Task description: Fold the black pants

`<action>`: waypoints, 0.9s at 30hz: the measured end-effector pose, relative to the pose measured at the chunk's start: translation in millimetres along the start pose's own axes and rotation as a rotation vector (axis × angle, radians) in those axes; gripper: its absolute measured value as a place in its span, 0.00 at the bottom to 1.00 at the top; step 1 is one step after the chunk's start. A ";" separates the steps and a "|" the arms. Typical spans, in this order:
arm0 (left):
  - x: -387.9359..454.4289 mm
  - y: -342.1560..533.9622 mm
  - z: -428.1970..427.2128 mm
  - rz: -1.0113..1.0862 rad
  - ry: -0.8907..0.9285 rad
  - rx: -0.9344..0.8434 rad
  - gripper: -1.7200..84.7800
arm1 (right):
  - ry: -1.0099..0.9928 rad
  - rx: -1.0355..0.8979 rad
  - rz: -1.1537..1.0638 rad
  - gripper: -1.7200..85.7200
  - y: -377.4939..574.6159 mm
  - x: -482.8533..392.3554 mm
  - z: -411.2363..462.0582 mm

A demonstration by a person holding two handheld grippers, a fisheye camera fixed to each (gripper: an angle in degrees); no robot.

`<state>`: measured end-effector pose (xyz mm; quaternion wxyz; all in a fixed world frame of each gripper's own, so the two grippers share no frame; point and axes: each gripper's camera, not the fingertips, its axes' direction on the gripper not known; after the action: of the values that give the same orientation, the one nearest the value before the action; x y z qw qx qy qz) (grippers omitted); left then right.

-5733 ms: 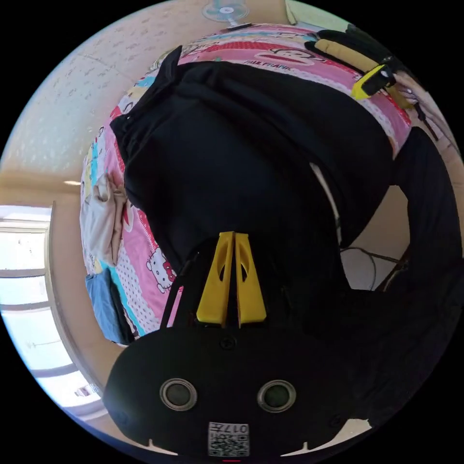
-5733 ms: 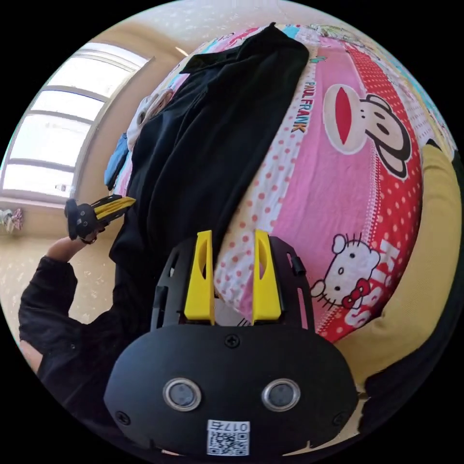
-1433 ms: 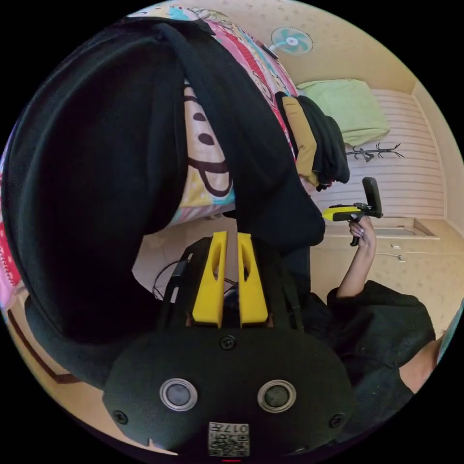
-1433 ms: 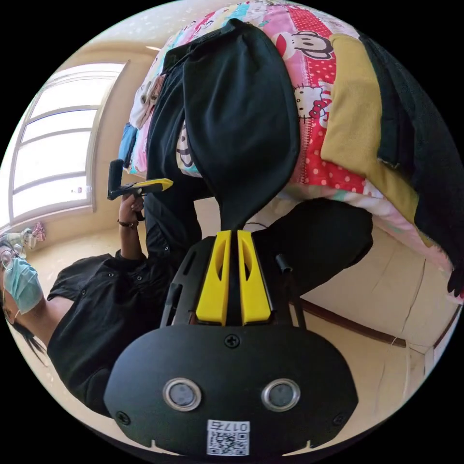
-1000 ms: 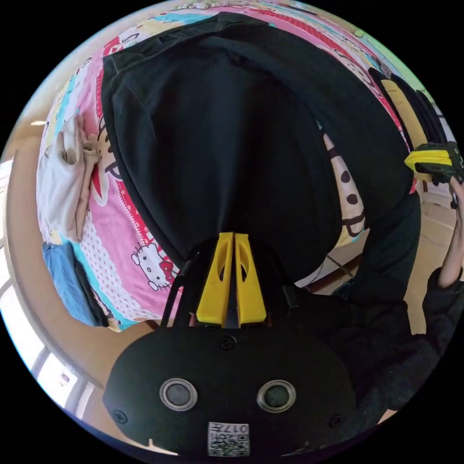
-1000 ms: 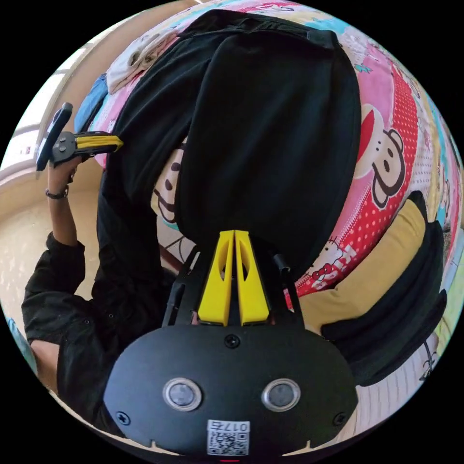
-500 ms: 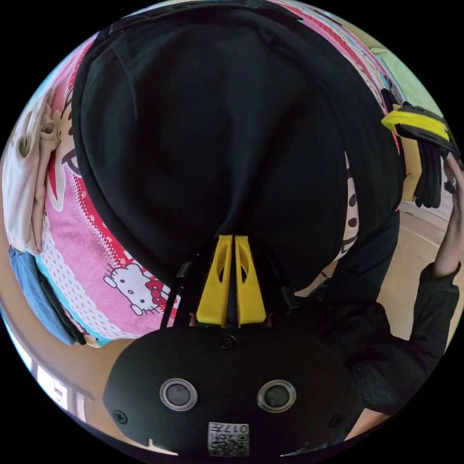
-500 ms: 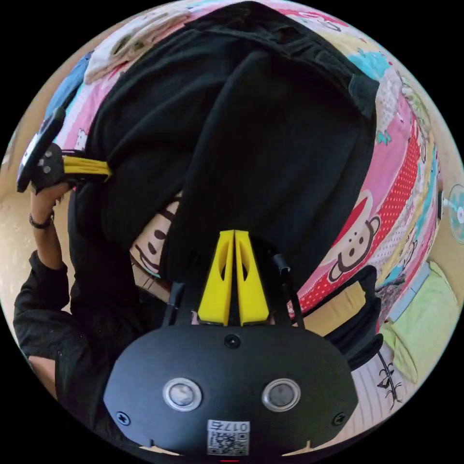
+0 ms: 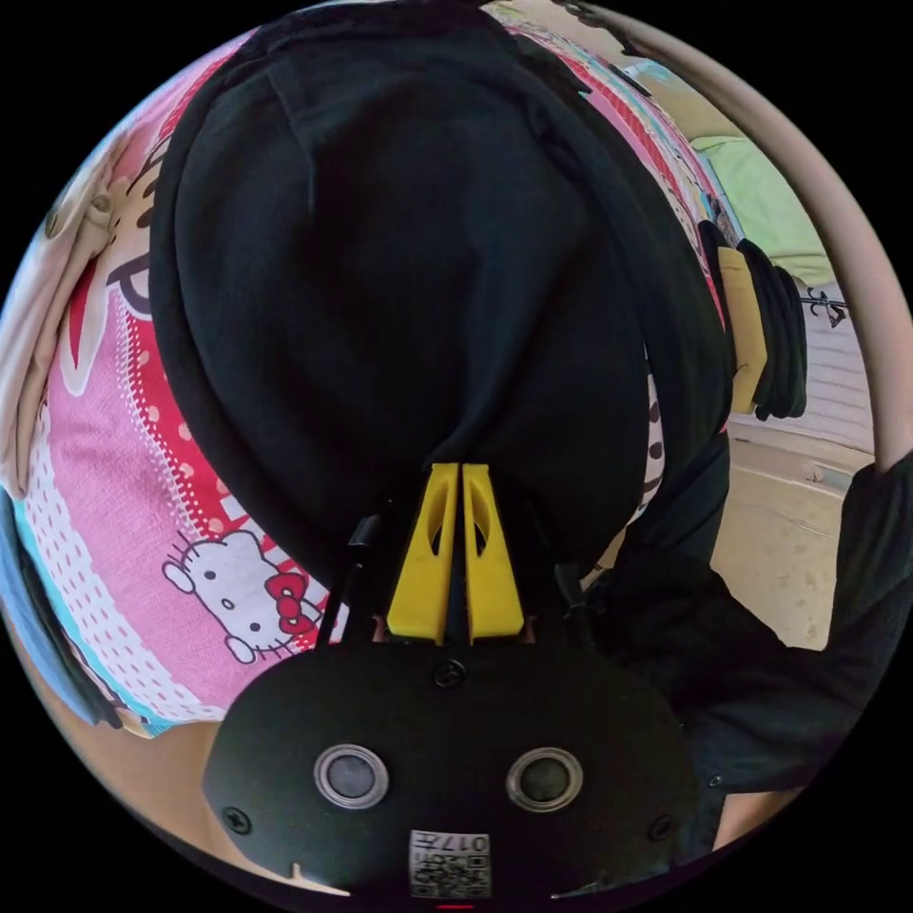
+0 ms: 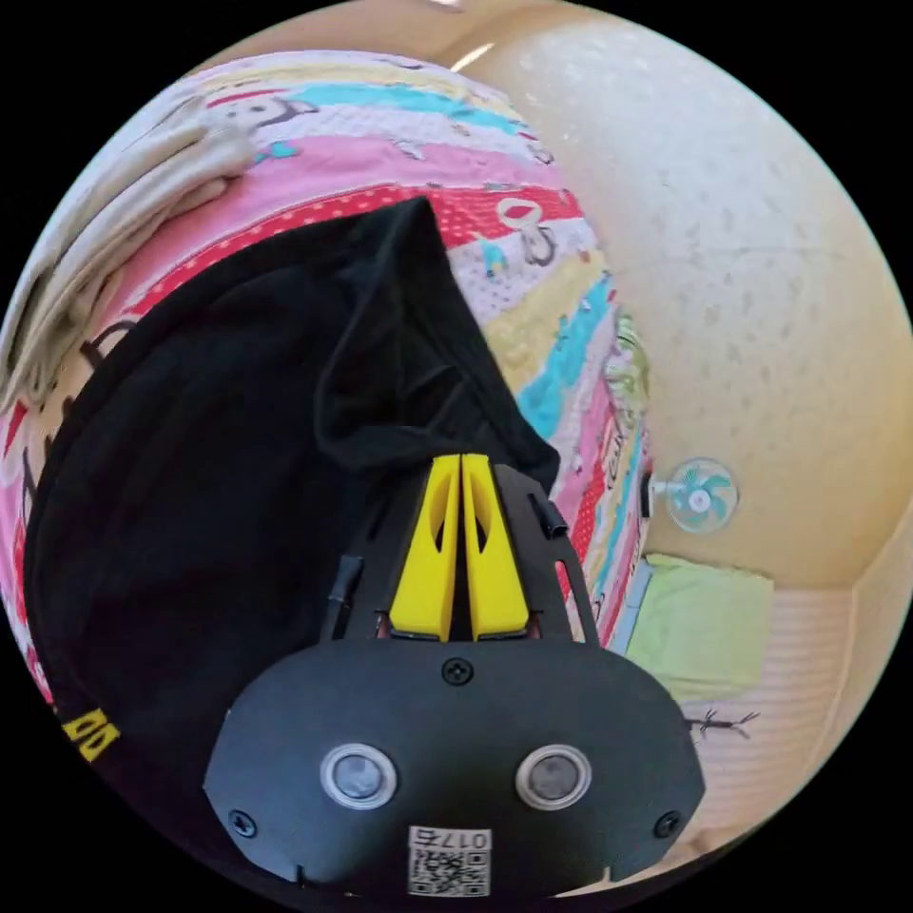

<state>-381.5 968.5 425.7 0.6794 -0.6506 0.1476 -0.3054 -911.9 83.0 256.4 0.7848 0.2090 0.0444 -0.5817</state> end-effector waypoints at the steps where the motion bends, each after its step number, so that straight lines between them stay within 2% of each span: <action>1: -2.9 -0.2 -0.6 0.003 0.014 0.004 0.01 | -0.128 -0.019 0.094 0.02 5.9 35.4 8.1; 3: -14.0 -1.4 -2.6 0.010 0.064 0.010 0.01 | -0.275 -0.100 0.188 0.02 22.2 76.5 32.1; 7: -24.2 -4.9 -4.8 0.026 0.096 0.004 0.01 | -0.328 -0.331 0.341 0.02 89.3 132.7 107.9; 11: -31.3 -5.3 -6.5 0.030 0.099 0.008 0.01 | -0.455 -0.465 0.407 0.02 148.7 144.6 161.8; 15: -35.7 -4.9 -6.8 0.024 0.084 0.012 0.01 | -0.820 -0.395 0.489 0.02 182.0 137.5 185.6; 16: -36.4 -5.0 -6.6 0.024 0.082 0.012 0.01 | -0.863 -0.389 0.505 0.02 179.4 135.7 189.2; 18: -41.4 -6.7 -5.0 0.026 0.094 0.007 0.01 | -0.813 -0.381 0.499 0.02 164.1 138.7 187.9; 20: -47.8 -8.9 -3.2 0.024 0.121 -0.008 0.01 | -0.800 -0.239 0.519 0.02 147.0 153.6 164.6; 22: -50.8 -11.3 -1.4 0.024 0.126 -0.028 0.01 | -0.957 0.091 0.407 0.02 132.3 166.9 107.2; 23: -51.6 -12.8 -0.2 0.020 0.121 -0.041 0.01 | -0.990 0.127 0.365 0.02 129.5 166.7 96.3; 25: -51.4 -13.7 1.7 0.018 0.106 -0.054 0.01 | -1.034 0.090 0.233 0.02 126.0 162.0 72.9; 27: -52.4 -11.6 4.9 0.012 0.094 -0.051 0.01 | -0.959 -0.010 0.200 0.02 139.2 160.9 72.8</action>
<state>-421.5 1004.6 427.1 0.6567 -0.6519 0.1909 -0.3276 -743.5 -55.7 310.7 0.7699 -0.0830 -0.3393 -0.5341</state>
